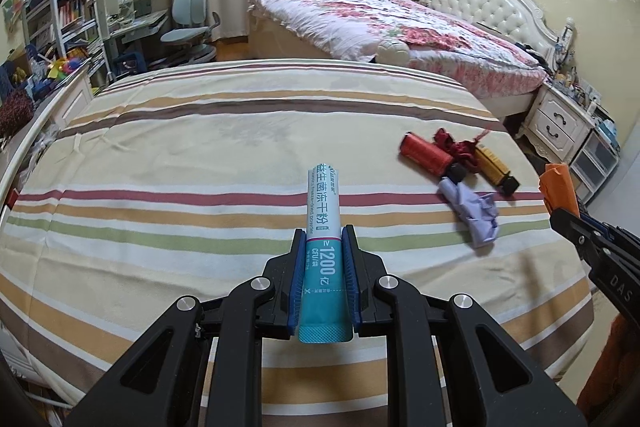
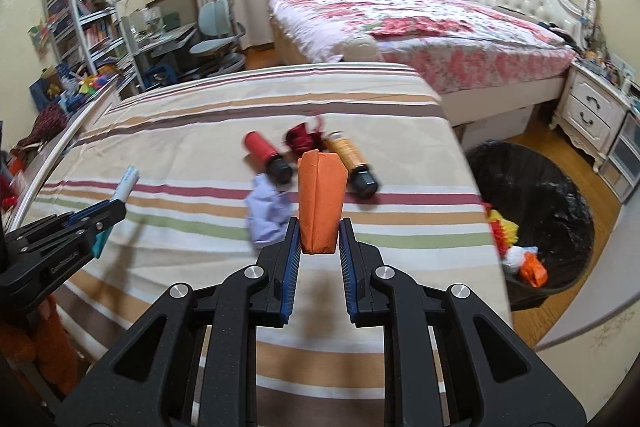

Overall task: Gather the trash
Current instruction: 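Carry the teal tube and orange cloth in both tools over the bin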

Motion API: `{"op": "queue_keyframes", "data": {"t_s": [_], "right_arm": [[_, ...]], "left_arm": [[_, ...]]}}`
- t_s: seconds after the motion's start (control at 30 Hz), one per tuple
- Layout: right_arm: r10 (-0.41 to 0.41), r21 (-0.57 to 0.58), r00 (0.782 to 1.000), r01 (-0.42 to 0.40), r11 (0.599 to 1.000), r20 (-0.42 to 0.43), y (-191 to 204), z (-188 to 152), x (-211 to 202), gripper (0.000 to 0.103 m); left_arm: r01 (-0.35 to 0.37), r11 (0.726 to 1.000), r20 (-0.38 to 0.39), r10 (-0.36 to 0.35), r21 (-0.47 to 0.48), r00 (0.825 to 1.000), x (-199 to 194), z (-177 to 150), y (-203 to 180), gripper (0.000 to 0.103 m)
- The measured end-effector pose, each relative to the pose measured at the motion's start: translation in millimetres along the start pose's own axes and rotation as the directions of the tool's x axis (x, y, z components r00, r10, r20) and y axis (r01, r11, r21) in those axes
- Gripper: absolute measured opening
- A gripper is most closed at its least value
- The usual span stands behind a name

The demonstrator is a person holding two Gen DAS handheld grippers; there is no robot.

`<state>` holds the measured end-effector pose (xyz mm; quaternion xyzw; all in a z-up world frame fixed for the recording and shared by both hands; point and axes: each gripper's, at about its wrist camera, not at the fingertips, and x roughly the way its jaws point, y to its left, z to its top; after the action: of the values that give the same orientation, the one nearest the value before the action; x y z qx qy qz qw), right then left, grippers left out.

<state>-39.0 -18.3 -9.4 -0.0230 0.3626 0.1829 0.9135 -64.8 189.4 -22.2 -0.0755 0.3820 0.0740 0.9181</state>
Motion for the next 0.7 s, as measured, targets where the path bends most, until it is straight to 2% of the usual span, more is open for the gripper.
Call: {"op": "queue_keyframes", "data": {"t_s": [0.4,0.7], "right_arm": [[-0.155,0.105,0.987,0.149,0.983,0.048,-82,4,-10,0.019],[-0.241,0.19,0.969,0.226,0.955,0.059,-138,10,-8,0.019]], "left_arm": [[0.119,0.985,0.025,-0.123,0.125,0.992,6,21,-89,0.019],[0.209,0.951,0.014,-0.218,0.228,0.976,21,35,-169,0.019]]}}
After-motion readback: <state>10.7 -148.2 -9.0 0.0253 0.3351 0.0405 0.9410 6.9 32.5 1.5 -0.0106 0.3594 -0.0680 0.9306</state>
